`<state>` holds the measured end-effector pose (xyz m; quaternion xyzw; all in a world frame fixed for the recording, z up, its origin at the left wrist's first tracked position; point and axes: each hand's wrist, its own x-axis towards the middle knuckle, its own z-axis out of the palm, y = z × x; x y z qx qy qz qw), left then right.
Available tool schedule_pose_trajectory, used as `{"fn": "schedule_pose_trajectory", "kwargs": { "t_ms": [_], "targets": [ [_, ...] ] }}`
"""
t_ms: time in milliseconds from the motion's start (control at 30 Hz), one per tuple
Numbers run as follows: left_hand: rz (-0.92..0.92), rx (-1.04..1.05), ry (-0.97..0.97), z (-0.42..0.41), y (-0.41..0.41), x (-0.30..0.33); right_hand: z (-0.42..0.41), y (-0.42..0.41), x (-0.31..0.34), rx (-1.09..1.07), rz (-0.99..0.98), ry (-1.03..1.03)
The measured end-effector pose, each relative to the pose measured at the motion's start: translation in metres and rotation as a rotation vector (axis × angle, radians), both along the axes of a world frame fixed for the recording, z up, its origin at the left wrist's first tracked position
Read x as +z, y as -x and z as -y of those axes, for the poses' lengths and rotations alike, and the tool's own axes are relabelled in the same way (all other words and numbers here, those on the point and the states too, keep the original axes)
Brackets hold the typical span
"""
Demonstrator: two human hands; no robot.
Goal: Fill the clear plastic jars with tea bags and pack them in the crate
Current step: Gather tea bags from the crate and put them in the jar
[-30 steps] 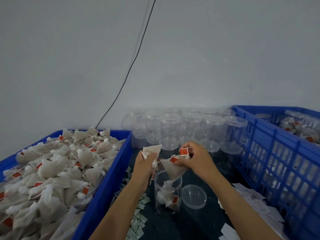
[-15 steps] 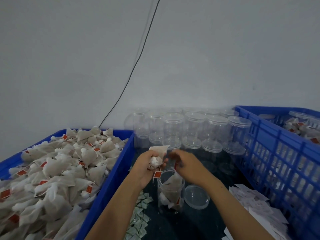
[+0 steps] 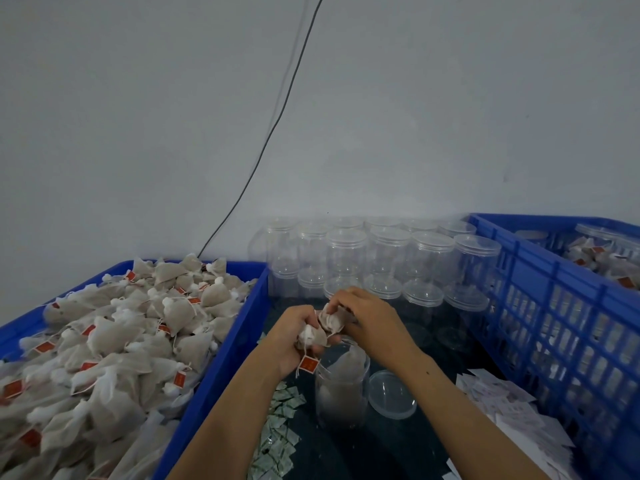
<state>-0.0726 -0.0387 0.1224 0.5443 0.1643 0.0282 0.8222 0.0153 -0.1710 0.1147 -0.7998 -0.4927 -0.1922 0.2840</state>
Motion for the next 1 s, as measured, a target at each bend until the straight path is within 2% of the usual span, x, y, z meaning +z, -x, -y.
{"fn": "schedule_pose_trajectory", "kwargs": {
  "t_ms": [167,333,433,533,633,733,900,933,1000],
  "targets": [
    [-0.035,-0.037,-0.104,-0.009,0.005,0.006,-0.001,0.006,-0.003,0.005,0.165,0.007],
    [-0.055,-0.047,-0.060,-0.008,0.006,0.006,-0.004,0.015,-0.009,0.003,0.296,0.095],
    [-0.061,-0.049,-0.006,-0.008,0.005,0.007,-0.004,0.016,-0.010,-0.034,0.320,0.047],
    [-0.041,-0.056,0.118,-0.012,0.006,0.013,-0.005,0.016,-0.006,-0.136,0.181,-0.110],
    [-0.027,0.033,0.106,-0.023,0.005,0.020,-0.006,0.012,0.001,-0.140,-0.183,-0.396],
    [0.001,0.190,0.077,-0.044,0.007,0.024,-0.004,0.010,0.008,-0.064,-0.461,-0.454],
    [-0.108,0.507,-0.271,-0.093,0.021,0.029,-0.006,0.013,0.002,-0.029,-0.599,-0.320],
    [-0.153,0.562,-0.445,-0.106,0.025,0.028,-0.007,0.013,0.001,-0.034,-0.598,-0.264],
    [-0.334,0.629,-0.915,-0.129,0.038,0.027,-0.007,0.013,-0.001,-0.068,-0.542,-0.083]
  ]
}}
